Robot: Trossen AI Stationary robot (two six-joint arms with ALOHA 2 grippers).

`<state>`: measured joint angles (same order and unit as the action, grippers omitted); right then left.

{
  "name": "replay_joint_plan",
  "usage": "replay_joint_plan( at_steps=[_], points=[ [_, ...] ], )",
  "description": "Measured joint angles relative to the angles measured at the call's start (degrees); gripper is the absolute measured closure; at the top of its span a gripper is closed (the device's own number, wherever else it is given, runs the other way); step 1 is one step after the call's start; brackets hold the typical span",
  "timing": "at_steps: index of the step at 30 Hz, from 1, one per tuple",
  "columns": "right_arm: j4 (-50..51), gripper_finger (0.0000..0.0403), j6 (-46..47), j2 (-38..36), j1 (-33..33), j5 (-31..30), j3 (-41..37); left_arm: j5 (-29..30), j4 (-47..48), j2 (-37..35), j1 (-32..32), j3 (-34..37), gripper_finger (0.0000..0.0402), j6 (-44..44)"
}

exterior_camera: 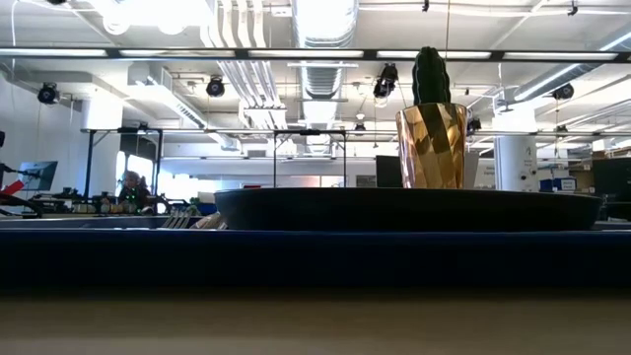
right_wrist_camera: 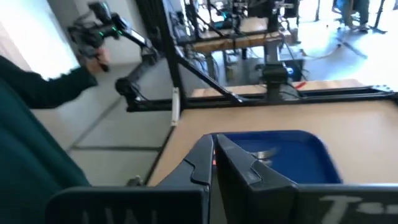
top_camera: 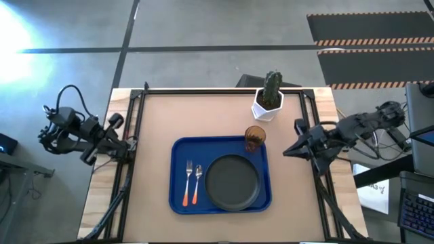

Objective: Pick and place plate/cup/fork/spoon on tray
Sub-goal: Return to Home Position

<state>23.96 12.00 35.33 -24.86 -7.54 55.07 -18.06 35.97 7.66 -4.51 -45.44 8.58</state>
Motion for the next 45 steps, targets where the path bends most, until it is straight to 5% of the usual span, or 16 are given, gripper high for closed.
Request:
replay_joint_plan(
  at_steps=[9,15,24,29,37,45],
  points=[
    [-24.2,0.0394,2.6,-11.8,0.0,5.1,-22.1,-7.4,1.4,-4.5,0.0,4.0,0.0402,1.4],
    [-30.3,0.0394,3.7,-18.2,0.0,5.0,-31.4,-8.9,5.6,-7.5,0.0,4.9,0.0402,9.4],
    [-34.1,0.0394,0.2,-25.8,0.0,5.0,-37.6,-13.5,0.8,-7.1,0.0,9.3,0.0402,-4.6],
    [-34.3,0.0394,-1.8,-30.0,0.0,2.9,-39.5,-12.5,-6.2,-7.4,0.0,17.6,0.0402,-4.5],
    [-34.1,0.0394,-3.8,-31.5,0.0,-2.2,-42.3,0.6,-18.2,-7.5,0.0,29.1,0.0402,-5.6],
    [-35.0,0.0394,-7.5,-31.6,0.0,-4.5,-43.9,2.1,-28.2,-7.5,0.0,36.4,0.0402,-11.9]
  ],
)
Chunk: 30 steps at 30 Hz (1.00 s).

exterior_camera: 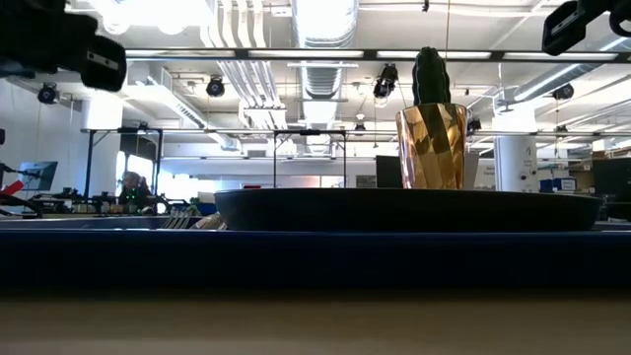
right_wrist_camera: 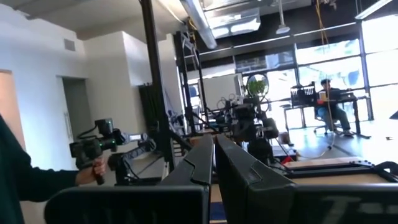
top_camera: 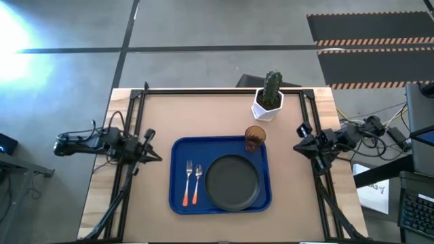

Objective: Pick and place plate/cup/fork/spoon on tray
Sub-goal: Return to Home Position

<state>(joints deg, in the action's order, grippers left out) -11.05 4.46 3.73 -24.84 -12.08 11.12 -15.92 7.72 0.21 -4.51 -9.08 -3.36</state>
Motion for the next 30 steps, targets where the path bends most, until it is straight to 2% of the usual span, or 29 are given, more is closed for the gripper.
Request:
replay_joint_plan(
  at_steps=[4,10,16,23,30],
  points=[
    [1.4,0.0394,-0.3,-1.0,0.0,0.0,-0.3,0.5,-3.6,0.0,0.0,3.2,0.0402,0.0],
    [3.8,0.0394,4.5,-3.7,0.0,-0.1,-3.2,0.4,-7.6,-0.2,0.0,6.7,0.0402,0.0],
    [2.4,0.0394,5.9,-3.7,0.0,-0.7,-5.3,-0.2,-9.1,-0.2,0.0,7.7,0.0402,3.0],
    [-0.5,0.0394,0.2,-3.7,0.1,-0.2,-5.3,-1.2,-9.9,-0.2,0.0,7.8,0.0402,3.0],
    [-1.7,0.0394,-5.9,-3.7,5.3,-7.6,-4.2,-1.6,-10.4,-0.2,0.0,7.8,0.0402,3.1]
  ],
)
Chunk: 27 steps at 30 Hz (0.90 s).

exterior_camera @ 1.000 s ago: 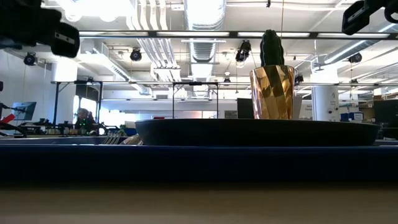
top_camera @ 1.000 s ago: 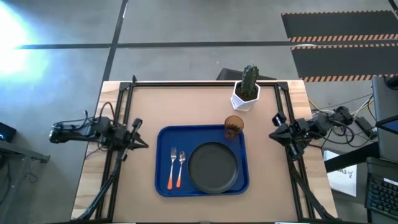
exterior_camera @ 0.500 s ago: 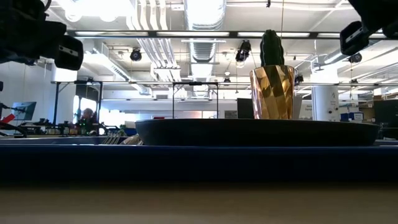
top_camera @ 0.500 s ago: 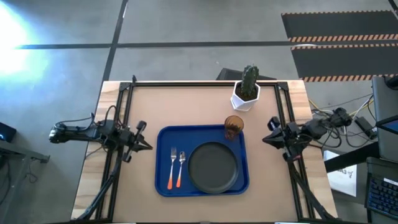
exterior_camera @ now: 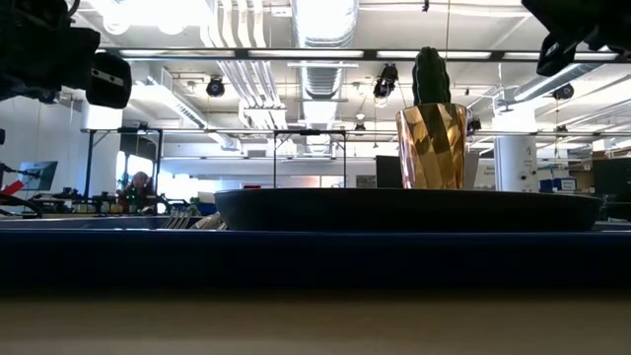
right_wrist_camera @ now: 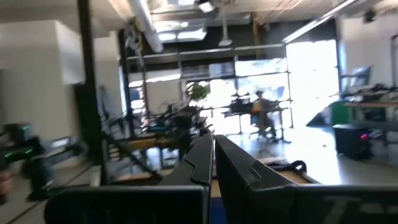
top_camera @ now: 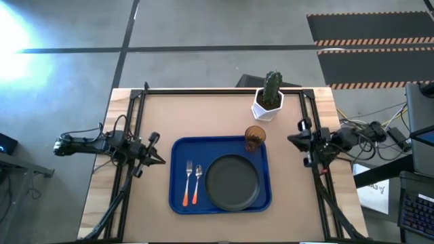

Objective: Pick and place plate/cup/fork/spoon on tray
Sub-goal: Return to Home Position

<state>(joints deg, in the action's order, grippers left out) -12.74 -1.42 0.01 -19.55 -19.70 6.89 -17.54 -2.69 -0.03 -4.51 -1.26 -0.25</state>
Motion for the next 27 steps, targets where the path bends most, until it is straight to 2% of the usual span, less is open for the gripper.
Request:
replay_joint_plan(
  at_steps=[2,7,13,16,22,27],
  points=[
    [0.0,0.0394,-0.1,0.0,3.0,1.4,0.7,0.0,-0.5,0.0,0.0,0.0,0.0402,0.1],
    [5.1,0.0394,1.5,0.0,12.2,10.0,3.2,0.0,-1.8,0.0,0.0,0.0,0.0402,0.1],
    [12.8,0.0394,8.5,0.0,22.8,25.6,6.4,0.0,-1.8,0.0,0.0,0.0,0.0402,0.0],
    [13.1,0.0394,9.6,0.0,25.3,30.3,6.5,0.0,-1.3,0.0,0.0,0.0,0.0402,-0.1],
    [12.4,0.0394,14.6,0.0,25.5,31.7,1.3,0.0,-1.1,0.0,0.0,0.0,0.0402,-0.1],
    [3.4,0.0394,15.5,0.0,25.5,31.7,-3.6,0.0,-1.2,0.0,0.0,0.3,0.0402,-0.1]
  ],
)
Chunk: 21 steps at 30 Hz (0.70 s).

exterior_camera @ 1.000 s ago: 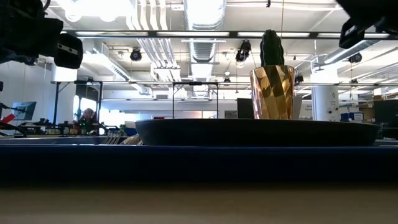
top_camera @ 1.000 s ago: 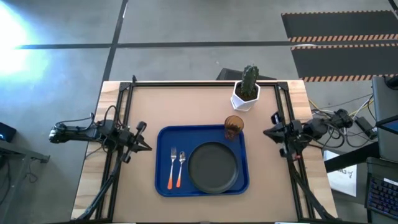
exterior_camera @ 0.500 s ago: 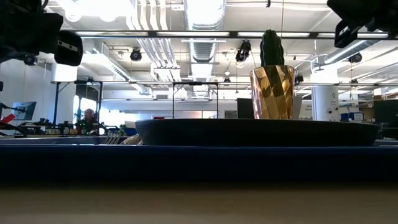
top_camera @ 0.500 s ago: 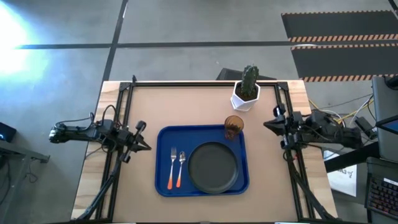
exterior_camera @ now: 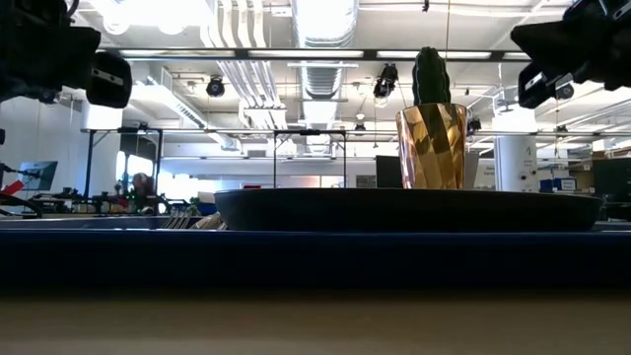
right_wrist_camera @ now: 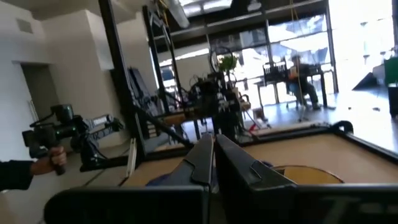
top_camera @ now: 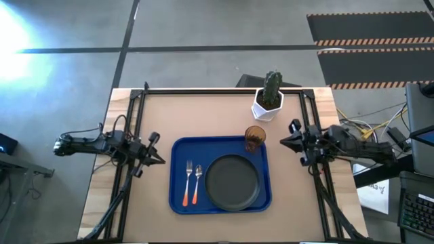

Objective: Pick and place plate/cup/fork/spoon on tray
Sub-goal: Return to Home Position

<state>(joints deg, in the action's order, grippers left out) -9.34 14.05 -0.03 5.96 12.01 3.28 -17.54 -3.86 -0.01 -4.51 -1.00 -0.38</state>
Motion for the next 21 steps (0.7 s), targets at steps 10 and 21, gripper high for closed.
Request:
replay_joint_plan(
  at_steps=[10,21],
  points=[
    [4.9,0.0394,-0.6,0.0,0.1,-5.1,-2.5,0.1,0.0,0.0,0.0,0.5,0.0402,0.0],
    [7.6,0.0394,-0.5,0.1,0.1,-4.7,-2.5,0.5,0.2,0.0,0.0,0.5,0.0402,0.0]
  ],
)
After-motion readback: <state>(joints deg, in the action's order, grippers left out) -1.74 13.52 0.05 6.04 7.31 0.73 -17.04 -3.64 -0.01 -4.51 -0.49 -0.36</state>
